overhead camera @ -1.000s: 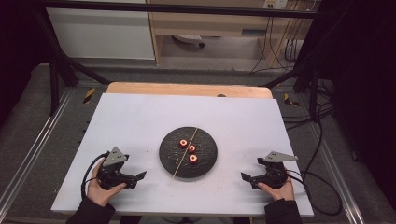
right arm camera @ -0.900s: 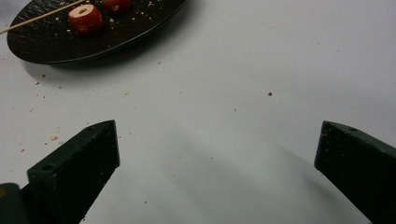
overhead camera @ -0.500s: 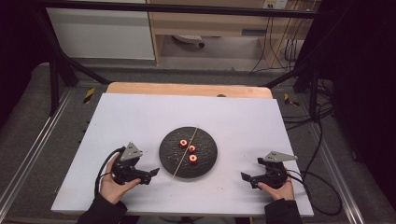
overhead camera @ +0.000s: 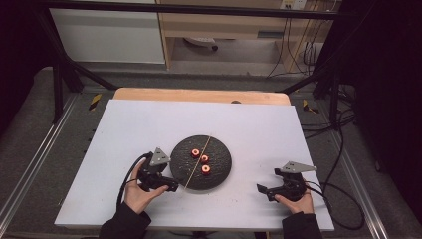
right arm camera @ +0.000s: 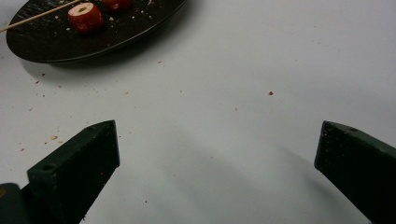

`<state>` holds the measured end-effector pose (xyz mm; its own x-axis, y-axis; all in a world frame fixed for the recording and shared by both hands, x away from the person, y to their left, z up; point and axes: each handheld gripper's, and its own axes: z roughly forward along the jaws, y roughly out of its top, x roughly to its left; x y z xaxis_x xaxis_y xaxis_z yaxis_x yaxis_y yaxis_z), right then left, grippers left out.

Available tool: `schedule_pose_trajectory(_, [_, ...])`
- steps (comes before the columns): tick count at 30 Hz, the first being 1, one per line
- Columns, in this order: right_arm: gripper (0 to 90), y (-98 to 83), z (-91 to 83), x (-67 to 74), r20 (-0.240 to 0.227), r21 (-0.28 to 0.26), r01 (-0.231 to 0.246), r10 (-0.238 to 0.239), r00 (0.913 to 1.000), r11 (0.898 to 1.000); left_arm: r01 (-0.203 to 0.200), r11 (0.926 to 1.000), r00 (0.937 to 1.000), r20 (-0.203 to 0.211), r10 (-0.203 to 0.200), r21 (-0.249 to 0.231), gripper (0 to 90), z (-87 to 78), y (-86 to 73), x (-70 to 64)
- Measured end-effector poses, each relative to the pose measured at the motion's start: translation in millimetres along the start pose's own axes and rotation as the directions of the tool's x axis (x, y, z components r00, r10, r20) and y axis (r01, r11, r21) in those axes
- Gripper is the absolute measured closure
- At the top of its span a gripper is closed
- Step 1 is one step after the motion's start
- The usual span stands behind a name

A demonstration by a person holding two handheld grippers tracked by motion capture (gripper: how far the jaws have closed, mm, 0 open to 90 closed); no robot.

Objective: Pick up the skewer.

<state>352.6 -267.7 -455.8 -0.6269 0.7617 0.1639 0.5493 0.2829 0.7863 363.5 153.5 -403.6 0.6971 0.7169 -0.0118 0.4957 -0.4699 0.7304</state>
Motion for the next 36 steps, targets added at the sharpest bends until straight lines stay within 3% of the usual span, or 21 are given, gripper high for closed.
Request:
schedule_pose_trajectory(4, [0.6,0.0,0.5,-0.2,-0.001,0.002,0.004,-0.004,1.0000,1.000,0.003,0.9994,1.0000,0.000,-0.003,0.036,18.9,8.9,6.8,-4.8])
schedule_pose_trajectory(10, [0.6,0.1,0.5,-0.2,-0.003,0.002,0.003,-0.003,1.0000,1.000,0.044,0.9964,0.9990,0.007,-0.045,0.073,24.1,21.5,13.0,-9.3])
schedule_pose_trajectory(18, [0.6,0.0,0.8,-0.1,-0.005,0.006,0.002,-0.002,1.0000,1.000,0.055,0.9903,0.9983,-0.027,-0.052,0.127,34.0,35.3,16.5,-14.0])
schedule_pose_trajectory(29, [0.6,-0.1,1.4,-0.2,-0.006,0.009,0.003,-0.002,1.0000,1.000,0.067,0.9832,0.9969,-0.052,-0.059,0.170,61.9,46.5,21.6,-24.3])
schedule_pose_trajectory(36, [0.6,0.0,1.5,-0.3,-0.007,0.005,0.002,-0.002,1.0000,1.000,0.075,0.9789,0.9956,-0.069,-0.063,0.190,72.9,50.0,25.0,-30.5])
